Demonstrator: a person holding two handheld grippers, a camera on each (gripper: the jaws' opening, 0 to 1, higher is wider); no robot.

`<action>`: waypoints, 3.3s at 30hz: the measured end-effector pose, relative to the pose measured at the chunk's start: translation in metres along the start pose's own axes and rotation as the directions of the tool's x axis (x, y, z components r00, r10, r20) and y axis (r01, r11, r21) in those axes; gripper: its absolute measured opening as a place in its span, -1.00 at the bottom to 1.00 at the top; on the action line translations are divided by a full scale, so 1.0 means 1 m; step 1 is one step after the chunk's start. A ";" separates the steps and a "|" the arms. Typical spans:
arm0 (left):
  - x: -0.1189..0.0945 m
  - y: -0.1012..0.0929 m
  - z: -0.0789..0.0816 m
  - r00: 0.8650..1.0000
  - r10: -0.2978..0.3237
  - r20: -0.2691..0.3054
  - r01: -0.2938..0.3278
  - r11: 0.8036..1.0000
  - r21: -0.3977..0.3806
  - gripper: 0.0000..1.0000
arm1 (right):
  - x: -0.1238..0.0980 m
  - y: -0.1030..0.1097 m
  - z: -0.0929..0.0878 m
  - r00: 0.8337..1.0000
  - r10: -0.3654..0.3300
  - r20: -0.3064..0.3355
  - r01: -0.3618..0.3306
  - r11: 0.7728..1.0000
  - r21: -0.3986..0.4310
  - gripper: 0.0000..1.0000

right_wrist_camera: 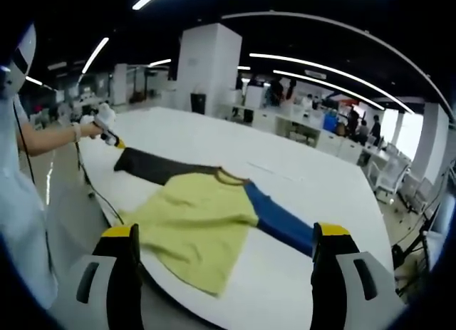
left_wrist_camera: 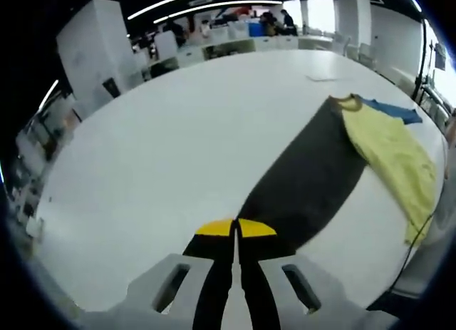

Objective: Fold the garment on the visible template until the final outline fits inside the template.

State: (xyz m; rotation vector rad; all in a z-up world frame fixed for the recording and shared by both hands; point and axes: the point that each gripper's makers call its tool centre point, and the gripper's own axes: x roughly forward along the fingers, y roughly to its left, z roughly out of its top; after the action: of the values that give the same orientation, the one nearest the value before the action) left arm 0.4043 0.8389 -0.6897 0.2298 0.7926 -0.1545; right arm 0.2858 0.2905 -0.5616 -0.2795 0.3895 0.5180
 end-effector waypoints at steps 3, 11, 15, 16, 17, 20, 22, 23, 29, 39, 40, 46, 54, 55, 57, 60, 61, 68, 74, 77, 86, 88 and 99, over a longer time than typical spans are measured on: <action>0.001 0.002 0.000 1.000 0.001 -0.007 -0.001 1.000 0.006 -1.00 | 0.000 0.000 0.001 1.000 -0.002 -0.001 0.002 1.000 -0.002 0.99; 0.009 0.008 -0.003 0.999 -0.002 -0.037 0.002 1.000 0.003 -1.00 | 0.000 0.003 0.005 1.000 -0.008 -0.002 0.008 1.000 -0.004 0.99; 0.013 0.010 -0.004 0.999 -0.008 -0.051 0.008 1.000 0.006 -1.00 | -0.003 0.005 0.005 1.000 -0.014 -0.006 0.014 1.000 -0.001 0.99; 0.015 0.010 -0.005 0.999 -0.009 -0.054 0.010 1.000 0.010 -1.00 | -0.004 0.005 0.005 1.000 -0.018 -0.006 0.018 1.000 0.001 0.99; 0.017 0.010 -0.006 0.998 -0.011 -0.060 0.012 1.000 0.013 -1.00 | -0.004 0.005 0.004 1.000 -0.019 -0.007 0.019 1.000 0.002 0.99; 0.024 0.011 -0.012 0.996 -0.018 -0.084 0.019 1.000 0.017 -1.00 | -0.007 0.005 0.003 0.999 -0.031 -0.013 0.031 0.999 0.008 0.99; 0.027 0.012 -0.014 0.996 -0.022 -0.086 0.023 1.000 0.014 -1.00 | -0.009 0.007 0.003 0.999 -0.034 -0.011 0.034 0.999 0.008 0.99; 0.030 0.013 -0.015 0.996 -0.021 -0.089 0.022 1.000 0.014 -1.00 | -0.010 0.009 0.003 0.999 -0.036 -0.010 0.036 0.999 0.006 0.99; 0.045 0.023 -0.019 0.994 -0.029 -0.101 0.031 0.999 0.018 -1.00 | -0.012 0.007 0.000 0.998 -0.061 -0.009 0.061 0.998 0.012 0.99; 0.060 0.035 -0.024 0.992 -0.021 -0.122 0.024 1.000 0.018 -1.00 | -0.015 0.000 -0.004 0.996 -0.089 0.000 0.089 0.996 0.030 1.00; 0.063 0.036 -0.026 0.991 -0.020 -0.129 0.023 0.999 0.022 -1.00 | -0.015 0.002 -0.004 0.996 -0.088 -0.003 0.089 0.996 0.031 1.00; 0.069 0.036 -0.027 0.989 -0.006 -0.145 0.016 0.998 0.068 -1.00 | -0.016 -0.002 -0.004 0.993 -0.117 -0.005 0.117 0.992 0.040 1.00; 0.068 0.033 -0.027 0.991 -0.001 -0.134 0.010 0.997 0.072 -1.00 | -0.016 -0.004 -0.003 0.992 -0.127 -0.007 0.128 0.991 0.046 1.00; 0.067 0.033 -0.027 0.992 0.005 -0.126 0.006 0.996 0.084 -1.00 | -0.016 -0.004 -0.003 0.992 -0.129 -0.008 0.129 0.991 0.046 1.00; 0.067 0.035 -0.026 0.993 0.020 -0.117 -0.006 0.993 0.122 -1.00 | -0.015 -0.004 -0.003 0.992 -0.127 -0.006 0.127 0.991 0.046 1.00; 0.060 0.036 -0.019 0.995 0.040 -0.089 -0.030 0.993 0.110 -0.75 | -0.014 -0.002 -0.003 0.992 -0.122 -0.011 0.123 0.992 0.042 1.00; 0.058 0.034 -0.015 0.997 0.038 -0.074 -0.030 0.994 0.107 -0.69 | -0.014 -0.002 -0.002 0.992 -0.122 -0.011 0.123 0.992 0.042 1.00; 0.046 0.002 0.000 0.999 -0.042 -0.017 0.044 0.992 0.119 -0.61 | -0.011 0.005 -0.004 0.993 -0.113 -0.014 0.114 0.992 0.056 1.00; 0.048 -0.031 -0.013 0.992 -0.116 -0.047 0.121 0.984 0.129 -0.61 | -0.013 0.006 -0.004 0.993 -0.112 -0.019 0.113 0.992 0.058 1.00; 0.053 -0.041 -0.022 0.988 -0.142 -0.058 0.148 0.981 0.127 -0.61 | -0.014 0.003 -0.004 0.993 -0.116 -0.022 0.118 0.992 0.052 1.00; 0.058 -0.035 -0.034 0.990 -0.116 -0.078 0.122 0.990 0.068 -0.69 | -0.012 0.003 -0.006 0.993 -0.114 -0.026 0.115 0.992 0.058 1.00; 0.057 -0.037 -0.033 0.989 -0.131 -0.067 0.134 0.990 0.050 -0.72 | -0.011 0.002 -0.005 0.993 -0.113 -0.024 0.114 0.992 0.058 1.00; 0.051 -0.035 -0.034 0.991 -0.113 -0.068 0.115 0.993 0.026 -0.97 | -0.012 0.000 -0.004 0.993 -0.120 -0.023 0.121 0.991 0.057 1.00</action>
State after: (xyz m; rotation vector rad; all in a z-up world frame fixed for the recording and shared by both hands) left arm 0.4078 0.8112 -0.7546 0.2183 0.8703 -0.2677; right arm 0.2756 0.2843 -0.5601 -0.2503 0.4033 0.3849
